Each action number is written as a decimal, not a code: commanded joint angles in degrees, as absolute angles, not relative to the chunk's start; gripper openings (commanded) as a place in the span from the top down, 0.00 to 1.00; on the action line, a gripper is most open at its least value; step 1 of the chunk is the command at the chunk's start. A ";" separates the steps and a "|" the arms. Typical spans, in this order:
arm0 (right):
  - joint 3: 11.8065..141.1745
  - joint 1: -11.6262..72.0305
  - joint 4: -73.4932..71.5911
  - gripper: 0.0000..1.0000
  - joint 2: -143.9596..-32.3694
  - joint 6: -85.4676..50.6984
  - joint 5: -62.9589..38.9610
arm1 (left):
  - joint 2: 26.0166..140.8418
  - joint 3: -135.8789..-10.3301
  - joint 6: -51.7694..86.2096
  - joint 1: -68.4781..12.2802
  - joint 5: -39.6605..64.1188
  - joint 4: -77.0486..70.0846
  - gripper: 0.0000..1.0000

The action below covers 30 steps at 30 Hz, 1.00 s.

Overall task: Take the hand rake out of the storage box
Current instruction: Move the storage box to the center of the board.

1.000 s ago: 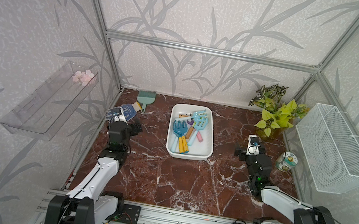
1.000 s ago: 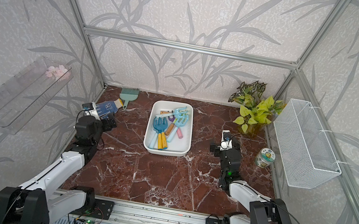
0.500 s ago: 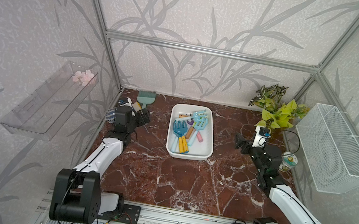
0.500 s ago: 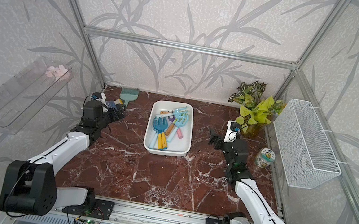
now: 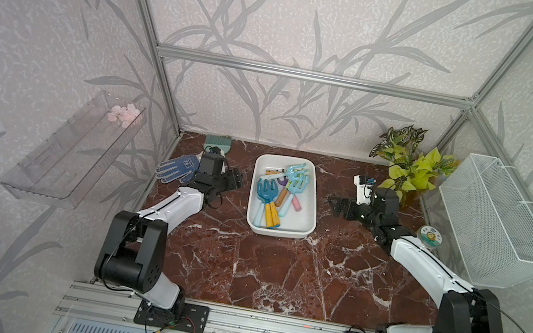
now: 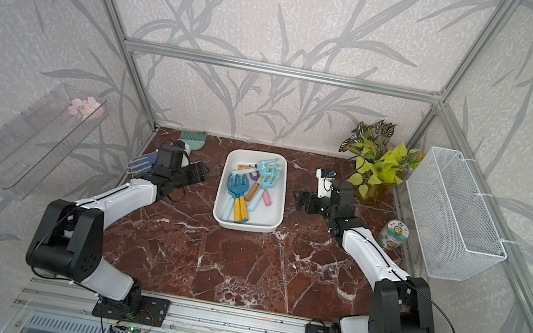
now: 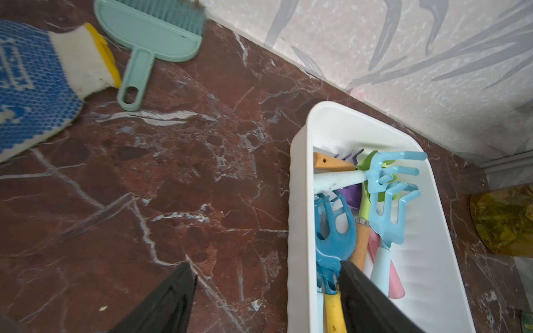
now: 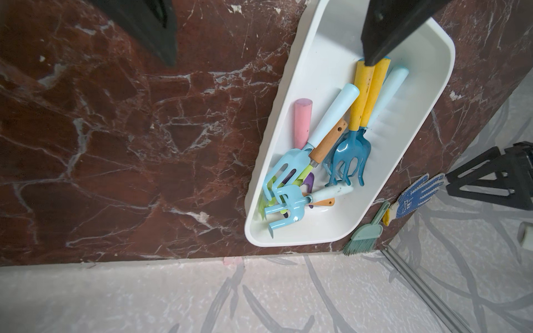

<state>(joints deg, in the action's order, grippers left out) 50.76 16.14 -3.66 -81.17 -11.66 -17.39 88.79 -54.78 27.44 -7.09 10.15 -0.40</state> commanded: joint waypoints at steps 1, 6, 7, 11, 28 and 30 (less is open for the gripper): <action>56.68 20.91 4.20 0.02 -83.49 -8.49 -11.46 | 90.65 -57.04 27.05 -8.42 10.22 1.82 0.21; 63.95 23.38 10.37 0.31 -90.35 -10.53 -6.77 | 91.15 -56.46 26.70 -9.05 9.46 0.98 0.21; 65.51 23.45 11.83 0.34 -91.85 -11.30 -6.09 | 91.20 -55.99 26.63 -9.12 9.51 0.57 0.21; 71.32 23.81 17.38 0.42 -97.13 -12.83 -5.11 | 90.65 -53.22 26.22 -9.71 9.65 -2.05 0.21; 85.94 25.80 24.64 0.45 -112.89 -15.30 1.60 | 87.20 -49.10 24.07 -9.98 8.86 -6.10 0.21; 87.40 25.84 25.21 0.47 -114.27 -15.52 1.75 | 87.26 -48.96 24.06 -9.98 8.83 -6.32 0.21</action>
